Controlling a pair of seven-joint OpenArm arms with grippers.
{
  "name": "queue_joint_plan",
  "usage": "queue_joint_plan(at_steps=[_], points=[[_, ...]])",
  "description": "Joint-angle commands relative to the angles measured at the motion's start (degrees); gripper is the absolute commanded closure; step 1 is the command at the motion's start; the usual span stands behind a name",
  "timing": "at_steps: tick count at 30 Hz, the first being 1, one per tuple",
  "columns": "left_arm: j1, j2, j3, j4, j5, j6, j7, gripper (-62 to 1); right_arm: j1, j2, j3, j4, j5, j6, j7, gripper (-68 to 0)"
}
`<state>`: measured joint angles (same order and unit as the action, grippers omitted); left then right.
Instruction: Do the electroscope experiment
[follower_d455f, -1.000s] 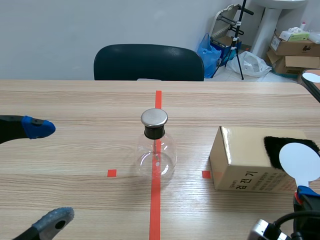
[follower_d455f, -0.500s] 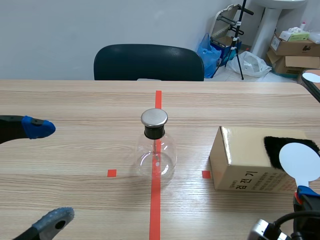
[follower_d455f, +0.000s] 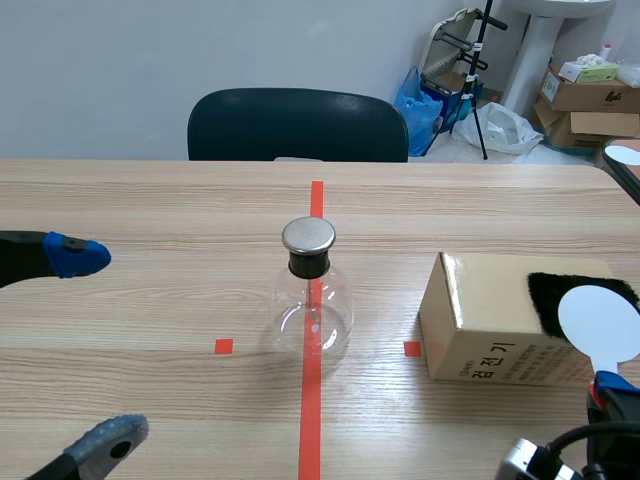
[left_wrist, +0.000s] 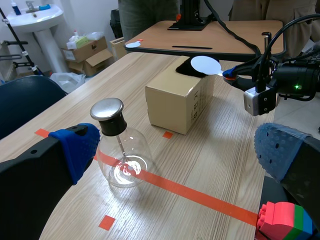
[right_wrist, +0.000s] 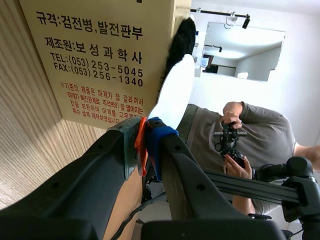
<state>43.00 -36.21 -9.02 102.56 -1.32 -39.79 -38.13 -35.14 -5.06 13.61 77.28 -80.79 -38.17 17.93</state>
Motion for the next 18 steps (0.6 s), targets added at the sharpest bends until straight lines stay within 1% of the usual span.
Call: queue_joint_plan(at_steps=[1,5,8,11,15,18], points=[[-0.02,0.28,0.2,0.2,-0.57,-0.09,-0.83,-62.3,-0.11,0.72,0.2,0.74,-0.02,-0.96,-0.24,-1.1],[-0.02,0.28,0.2,0.2,-0.57,-0.09,-0.83,-62.3,-0.11,0.76,-1.14,0.83,-0.33,-6.45,-0.94,-1.1],[-0.02,0.28,0.2,0.2,-0.57,-0.09,-0.83,-62.3,-0.13,0.76,-3.06,1.84,-2.01,-6.69,-3.15,-1.1],[-0.02,0.28,0.2,0.2,-0.57,-0.09,-0.83,-62.3,-0.13,1.2,-5.64,3.85,-2.86,-6.69,-6.58,-1.1],[-0.02,0.28,0.2,0.2,-0.57,-0.09,-0.81,-62.3,-0.11,2.91,-9.79,6.75,-2.91,-6.69,-10.67,-1.1],[-0.02,0.28,0.2,0.2,-0.57,-0.09,-0.81,-62.3,-0.09,4.52,-13.31,7.67,-2.91,-6.69,-13.77,-1.1]])
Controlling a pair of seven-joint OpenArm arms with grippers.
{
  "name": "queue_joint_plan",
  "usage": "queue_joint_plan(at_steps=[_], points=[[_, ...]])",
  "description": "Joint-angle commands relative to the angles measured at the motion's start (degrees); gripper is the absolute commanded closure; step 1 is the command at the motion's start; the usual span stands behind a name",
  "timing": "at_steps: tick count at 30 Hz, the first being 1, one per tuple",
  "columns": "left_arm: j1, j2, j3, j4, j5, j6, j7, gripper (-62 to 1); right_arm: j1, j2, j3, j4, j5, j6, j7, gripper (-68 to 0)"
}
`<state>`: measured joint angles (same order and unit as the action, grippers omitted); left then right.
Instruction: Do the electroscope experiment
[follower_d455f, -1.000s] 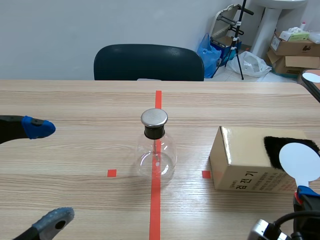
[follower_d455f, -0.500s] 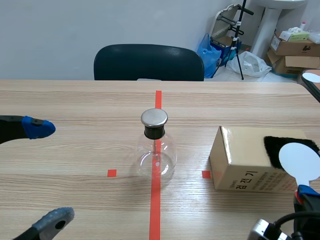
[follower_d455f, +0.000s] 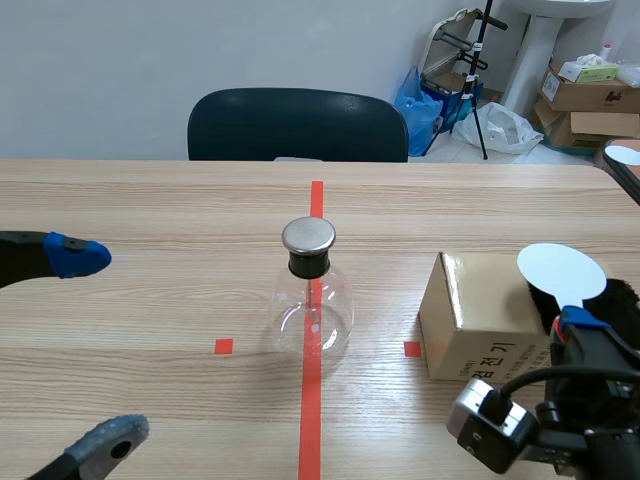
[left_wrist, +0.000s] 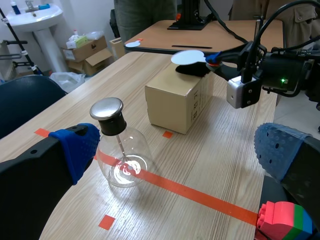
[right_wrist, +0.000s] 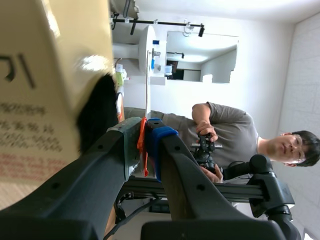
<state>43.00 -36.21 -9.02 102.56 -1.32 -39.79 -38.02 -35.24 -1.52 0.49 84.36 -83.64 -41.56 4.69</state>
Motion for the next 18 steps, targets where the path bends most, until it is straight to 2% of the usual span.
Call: queue_joint_plan(at_steps=[1,7,14,15,18], points=[[-0.02,0.28,0.2,0.2,-0.57,-0.09,-0.92,-62.3,0.04,1.6,-1.44,0.63,-0.06,-3.3,-1.62,-1.1],[-0.02,0.28,0.2,0.2,-0.57,-0.09,-0.63,-62.3,1.11,4.48,-8.09,1.31,-0.06,-3.3,-9.16,-1.1],[-1.01,0.26,0.24,0.13,-0.55,-0.09,3.5,-62.3,3.48,7.1,-13.92,2.19,-0.06,-3.3,-13.25,-1.0],[-1.4,0.13,0.28,0.13,-0.55,-0.09,4.72,-59.7,3.74,7.43,-14.6,2.19,-0.06,-3.3,-13.55,-1.0],[-3.21,-0.17,1.07,0.07,-0.55,-0.09,8.68,-40.8,4.57,8.22,-16.46,2.19,-0.06,-3.17,-14.95,-1.0]])
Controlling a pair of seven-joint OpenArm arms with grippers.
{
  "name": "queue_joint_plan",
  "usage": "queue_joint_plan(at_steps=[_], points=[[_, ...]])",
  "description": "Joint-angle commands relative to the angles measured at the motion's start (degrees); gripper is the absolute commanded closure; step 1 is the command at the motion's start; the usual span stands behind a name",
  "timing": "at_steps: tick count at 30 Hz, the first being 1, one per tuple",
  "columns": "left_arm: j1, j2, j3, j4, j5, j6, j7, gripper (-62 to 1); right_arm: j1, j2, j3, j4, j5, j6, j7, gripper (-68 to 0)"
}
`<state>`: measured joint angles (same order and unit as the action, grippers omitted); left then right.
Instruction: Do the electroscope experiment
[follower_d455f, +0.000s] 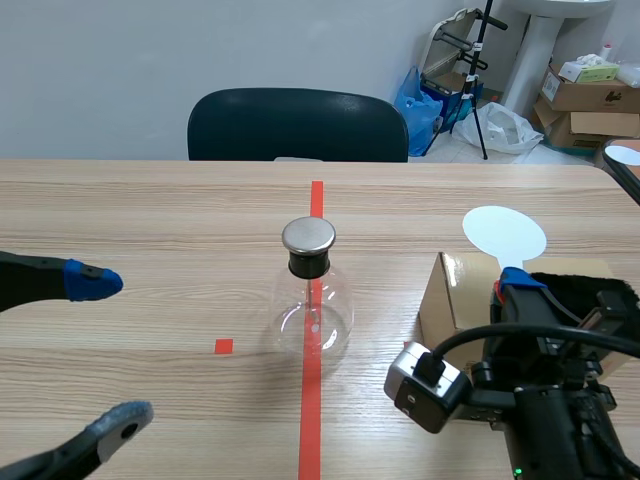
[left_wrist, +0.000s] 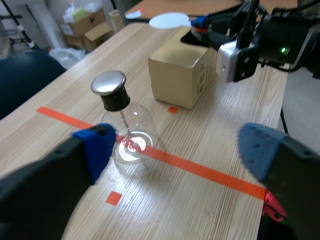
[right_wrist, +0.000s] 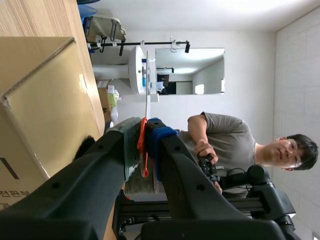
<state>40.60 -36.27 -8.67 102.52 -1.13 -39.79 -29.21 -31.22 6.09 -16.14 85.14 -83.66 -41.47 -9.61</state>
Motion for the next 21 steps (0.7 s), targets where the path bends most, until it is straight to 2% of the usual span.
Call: queue_joint_plan(at_steps=[1,4,6,15,21], points=[[-1.68,-0.11,1.25,-0.04,-0.74,-0.09,1.68,-33.5,0.83,0.92,-0.46,1.4,-0.04,-2.38,-1.38,-1.0],[-5.42,-0.11,4.09,-1.81,-0.74,-0.09,6.95,-13.0,1.88,1.97,-2.47,1.38,-0.04,-1.7,-3.67,-1.0],[-8.61,-0.09,6.6,-4.2,-0.72,-0.09,9.73,-2.1,2.73,2.64,-3.76,1.38,-0.04,-0.37,-5.18,-1.0],[-27.67,0.39,19.74,-22.86,-0.74,-0.09,5.31,-2.8,6.86,6.62,-11.17,1.38,-0.04,2.54,-11.54,-1.0],[-37.83,3.08,27.12,-33.88,-0.61,-0.09,3.8,-2.8,9.73,8.94,-16.37,1.38,-0.04,2.82,-14.84,-1.0]])
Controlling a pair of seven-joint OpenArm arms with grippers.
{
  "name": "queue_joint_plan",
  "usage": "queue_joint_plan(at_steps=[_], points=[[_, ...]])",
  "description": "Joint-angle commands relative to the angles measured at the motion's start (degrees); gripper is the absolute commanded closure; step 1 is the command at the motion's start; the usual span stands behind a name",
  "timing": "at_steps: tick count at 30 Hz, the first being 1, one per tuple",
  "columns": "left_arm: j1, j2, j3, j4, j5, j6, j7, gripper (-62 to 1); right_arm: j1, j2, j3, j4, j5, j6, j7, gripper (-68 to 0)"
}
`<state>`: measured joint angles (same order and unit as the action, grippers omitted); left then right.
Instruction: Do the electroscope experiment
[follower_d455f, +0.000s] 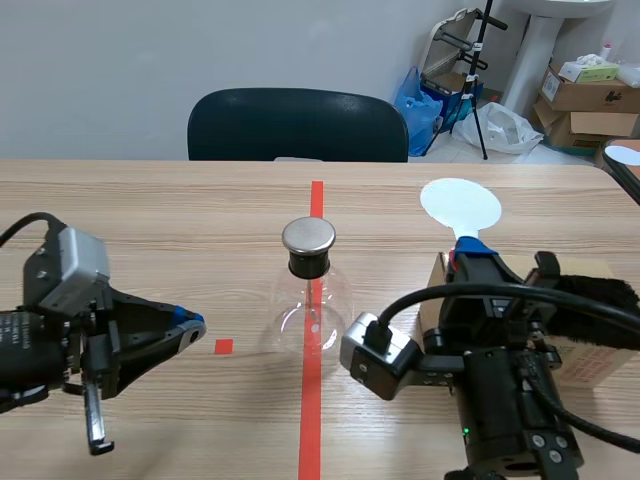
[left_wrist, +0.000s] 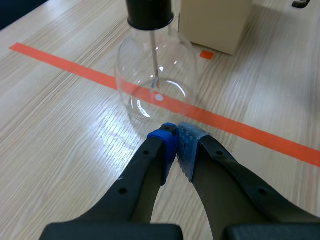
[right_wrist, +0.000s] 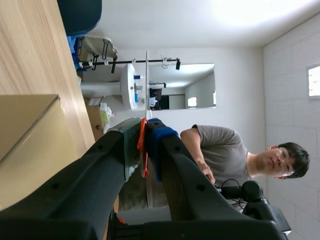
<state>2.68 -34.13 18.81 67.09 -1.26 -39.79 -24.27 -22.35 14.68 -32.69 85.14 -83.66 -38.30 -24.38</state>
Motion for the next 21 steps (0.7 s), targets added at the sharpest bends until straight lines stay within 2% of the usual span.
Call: queue_joint_plan(at_steps=[1,3,6,8,10,18,21], points=[[-1.03,1.62,0.48,0.02,0.02,-0.09,-1.88,-2.9,1.42,0.42,-0.52,1.38,-0.04,0.42,-0.24,-1.0],[-2.95,2.99,2.01,-2.49,0.68,-0.09,-2.36,-3.0,1.57,0.39,-1.55,1.38,-0.04,2.23,-0.35,-1.1],[-5.2,4.79,3.85,-5.4,0.9,-0.09,-2.38,-3.0,1.73,0.39,-2.99,1.38,-0.04,2.49,-0.28,-1.0],[-6.36,5.75,4.98,-6.69,0.9,-0.09,-2.38,-3.0,1.73,0.39,-3.74,1.38,-0.04,3.96,-0.2,-1.0],[-7.17,6.6,6.14,-7.63,0.9,-0.09,-2.36,-3.0,1.73,0.39,-4.37,1.38,-0.04,4.11,-0.11,-1.0],[-8.74,8.55,8.24,-9.51,0.94,4.39,-2.29,-3.0,2.4,0.42,-5.16,1.38,-0.04,4.11,-0.11,-1.0],[-8.74,8.96,8.24,-9.51,0.94,4.74,-2.27,-3.0,2.4,0.42,-5.16,1.38,-0.04,4.11,-0.11,-1.0]])
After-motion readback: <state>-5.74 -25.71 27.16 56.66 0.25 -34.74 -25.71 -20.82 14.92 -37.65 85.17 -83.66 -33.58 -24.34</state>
